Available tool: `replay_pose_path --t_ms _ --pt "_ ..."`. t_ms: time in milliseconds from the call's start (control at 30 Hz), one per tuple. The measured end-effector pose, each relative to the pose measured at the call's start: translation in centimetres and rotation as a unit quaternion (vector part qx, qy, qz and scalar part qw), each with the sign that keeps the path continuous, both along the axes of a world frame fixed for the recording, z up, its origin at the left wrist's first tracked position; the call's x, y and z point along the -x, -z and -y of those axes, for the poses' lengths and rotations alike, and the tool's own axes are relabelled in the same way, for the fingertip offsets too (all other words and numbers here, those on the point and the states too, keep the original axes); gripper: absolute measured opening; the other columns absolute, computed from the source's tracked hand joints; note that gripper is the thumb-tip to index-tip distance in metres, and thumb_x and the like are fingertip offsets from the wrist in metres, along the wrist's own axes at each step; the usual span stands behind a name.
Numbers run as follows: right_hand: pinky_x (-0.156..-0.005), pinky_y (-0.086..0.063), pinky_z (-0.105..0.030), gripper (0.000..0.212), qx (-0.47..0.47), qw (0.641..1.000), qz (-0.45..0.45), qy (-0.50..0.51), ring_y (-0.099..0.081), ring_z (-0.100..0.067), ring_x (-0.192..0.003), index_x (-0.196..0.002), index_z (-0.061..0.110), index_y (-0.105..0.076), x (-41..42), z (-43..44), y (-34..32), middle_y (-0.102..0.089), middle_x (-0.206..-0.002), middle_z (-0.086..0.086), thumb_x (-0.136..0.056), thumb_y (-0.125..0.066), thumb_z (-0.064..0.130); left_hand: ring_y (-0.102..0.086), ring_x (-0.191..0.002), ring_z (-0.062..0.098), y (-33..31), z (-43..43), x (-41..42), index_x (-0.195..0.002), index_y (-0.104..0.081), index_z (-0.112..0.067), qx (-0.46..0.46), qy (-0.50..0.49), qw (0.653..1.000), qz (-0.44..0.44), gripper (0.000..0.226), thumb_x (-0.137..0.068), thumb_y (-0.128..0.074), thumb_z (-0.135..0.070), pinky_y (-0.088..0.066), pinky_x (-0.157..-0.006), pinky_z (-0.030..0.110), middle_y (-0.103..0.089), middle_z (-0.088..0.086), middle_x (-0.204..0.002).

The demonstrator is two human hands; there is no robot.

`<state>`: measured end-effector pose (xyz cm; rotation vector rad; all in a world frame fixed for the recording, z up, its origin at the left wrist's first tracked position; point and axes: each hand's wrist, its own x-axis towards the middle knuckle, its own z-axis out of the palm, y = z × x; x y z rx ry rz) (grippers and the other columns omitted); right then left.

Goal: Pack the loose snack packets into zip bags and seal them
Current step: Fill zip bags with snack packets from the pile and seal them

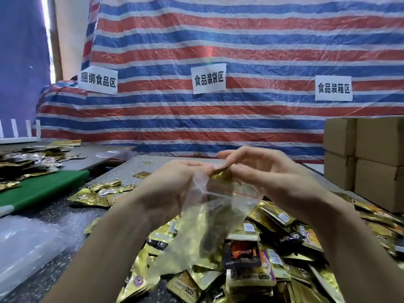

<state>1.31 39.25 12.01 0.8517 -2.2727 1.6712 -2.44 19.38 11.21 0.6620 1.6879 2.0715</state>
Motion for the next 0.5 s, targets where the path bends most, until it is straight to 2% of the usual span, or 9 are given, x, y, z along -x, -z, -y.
replay_pose_path --t_ms 33,67,100,167,233,267,333,400,500 --pt "-0.103 -0.046 -0.047 0.012 -0.032 0.999 0.016 -0.006 -0.065 -0.022 -0.113 -0.091 0.014 -0.072 -0.1 0.1 0.1 -0.072 -0.110 -0.008 -0.086 -0.069 0.024 -0.065 -0.088 0.026 0.0 0.0 0.1 -0.110 -0.070 0.007 -0.036 0.030 0.999 0.028 0.027 -0.096 -0.052 -0.009 -0.058 -0.086 0.039 -0.068 0.021 -0.102" --pt "-0.103 -0.047 -0.050 0.015 -0.049 0.998 0.041 -0.012 -0.066 -0.026 -0.112 -0.093 0.012 -0.071 -0.2 0.1 0.1 -0.073 -0.110 -0.010 -0.086 -0.070 0.025 -0.060 -0.096 0.030 0.2 0.1 0.2 -0.112 -0.068 0.008 -0.046 0.040 0.997 0.039 0.031 -0.091 -0.057 -0.012 -0.051 -0.098 0.045 -0.065 0.024 -0.108" --pt "-0.101 -0.049 -0.053 0.017 -0.059 0.996 0.069 -0.011 -0.067 -0.031 -0.110 -0.095 0.010 -0.072 -0.4 0.1 0.0 -0.073 -0.109 -0.014 -0.087 -0.072 0.024 -0.058 -0.098 0.032 0.4 0.2 0.4 -0.108 -0.070 0.007 -0.033 0.022 0.999 0.036 0.033 -0.086 -0.062 -0.016 -0.046 -0.103 0.048 -0.065 0.024 -0.110" --pt "-0.090 -0.054 -0.050 0.020 -0.090 0.992 0.089 0.019 -0.070 -0.037 -0.099 -0.096 0.009 -0.074 -0.8 0.1 -0.3 -0.074 -0.101 -0.020 -0.082 -0.074 0.023 -0.064 -0.097 0.028 0.6 0.3 0.5 -0.105 -0.073 0.000 0.042 -0.031 0.999 0.001 0.039 -0.084 -0.063 -0.030 -0.049 -0.099 0.045 -0.071 0.018 -0.109" --pt "-0.070 -0.056 -0.034 0.018 -0.111 0.989 0.069 0.076 -0.071 -0.026 -0.078 -0.086 0.013 -0.078 -1.0 0.4 -0.6 -0.075 -0.083 -0.015 -0.073 -0.079 0.026 -0.072 -0.090 0.022 0.5 0.5 0.3 -0.108 -0.072 -0.007 0.146 -0.076 0.984 -0.060 0.056 -0.081 -0.059 -0.054 -0.059 -0.083 0.036 -0.076 0.008 -0.100" --pt "-0.062 -0.053 -0.029 0.016 -0.097 0.988 0.059 0.108 -0.067 -0.022 -0.070 -0.083 0.012 -0.079 -1.1 0.5 -0.7 -0.074 -0.077 -0.015 -0.072 -0.081 0.024 -0.074 -0.089 0.021 0.4 0.8 0.3 -0.109 -0.070 -0.012 0.176 -0.093 0.976 -0.092 0.062 -0.077 -0.058 -0.063 -0.061 -0.076 0.035 -0.077 0.005 -0.097" --pt "-0.054 -0.053 -0.024 0.009 -0.063 0.983 0.055 0.163 -0.064 -0.021 -0.068 -0.079 0.009 -0.079 -1.0 0.5 -0.7 -0.074 -0.077 -0.019 -0.075 -0.083 0.017 -0.074 -0.091 0.022 0.0 1.5 0.0 -0.114 -0.067 -0.023 0.195 -0.098 0.965 -0.148 0.065 -0.072 -0.062 -0.073 -0.063 -0.073 0.037 -0.076 0.002 -0.098" --pt "-0.052 -0.051 -0.018 0.006 -0.061 0.977 0.068 0.192 -0.064 -0.019 -0.069 -0.079 0.007 -0.080 -1.1 0.6 -0.7 -0.075 -0.079 -0.017 -0.077 -0.083 0.012 -0.074 -0.093 0.022 -0.2 2.5 -0.4 -0.116 -0.065 -0.036 0.225 -0.048 0.955 -0.185 0.053 -0.073 -0.072 -0.066 -0.062 -0.072 0.036 -0.075 0.000 -0.104" --pt "-0.044 -0.048 -0.016 0.005 -0.052 0.971 0.106 0.209 -0.063 -0.016 -0.061 -0.082 0.002 -0.079 -1.4 0.5 -0.8 -0.076 -0.080 -0.016 -0.080 -0.080 0.007 -0.074 -0.088 0.026 -0.1 2.9 -0.6 -0.110 -0.068 -0.041 0.289 -0.017 0.938 -0.189 0.031 -0.082 -0.078 -0.035 -0.062 -0.074 0.041 -0.075 0.001 -0.103"
